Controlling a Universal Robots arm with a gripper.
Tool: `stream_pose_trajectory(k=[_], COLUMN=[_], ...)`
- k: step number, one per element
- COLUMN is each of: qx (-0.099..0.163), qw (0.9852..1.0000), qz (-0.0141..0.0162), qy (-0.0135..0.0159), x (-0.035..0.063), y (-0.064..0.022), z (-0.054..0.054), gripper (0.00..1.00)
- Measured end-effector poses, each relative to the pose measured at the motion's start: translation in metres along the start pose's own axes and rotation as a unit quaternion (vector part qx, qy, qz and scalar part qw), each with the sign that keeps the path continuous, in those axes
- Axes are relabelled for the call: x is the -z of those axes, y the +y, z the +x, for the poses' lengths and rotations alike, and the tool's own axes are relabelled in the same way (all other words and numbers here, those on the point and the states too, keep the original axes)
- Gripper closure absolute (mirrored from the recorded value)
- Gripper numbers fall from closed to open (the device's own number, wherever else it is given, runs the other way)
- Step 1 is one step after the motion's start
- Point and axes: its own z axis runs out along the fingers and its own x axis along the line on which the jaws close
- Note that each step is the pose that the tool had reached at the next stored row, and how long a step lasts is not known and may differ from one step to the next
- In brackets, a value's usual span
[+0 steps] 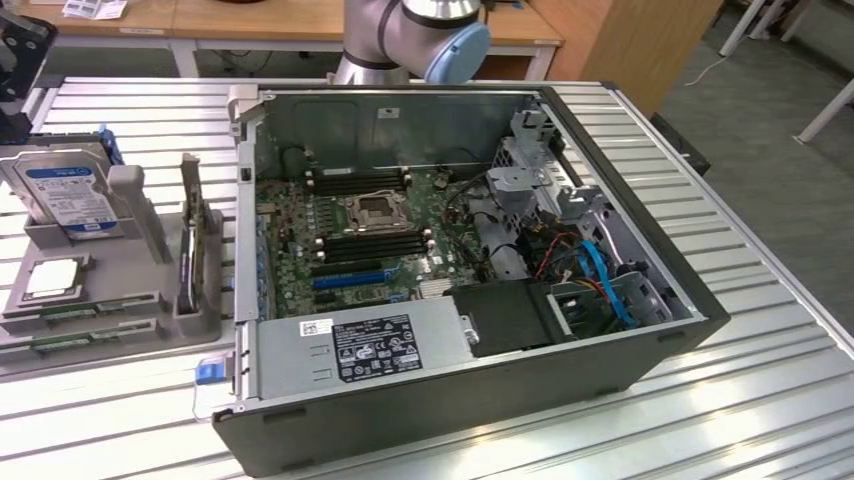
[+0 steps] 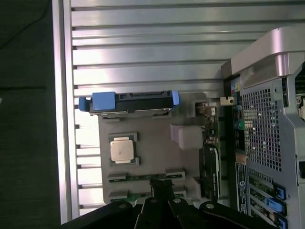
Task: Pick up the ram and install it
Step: 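Reach for the ram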
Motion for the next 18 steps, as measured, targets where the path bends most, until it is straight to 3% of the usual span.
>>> stream_pose_trajectory(k=[18], qx=[0.000], qw=[1.0000], qz=[0.0000], qy=[0.0000], x=[0.0013], y=[-0.0305], z=[-0.002], gripper=[0.90])
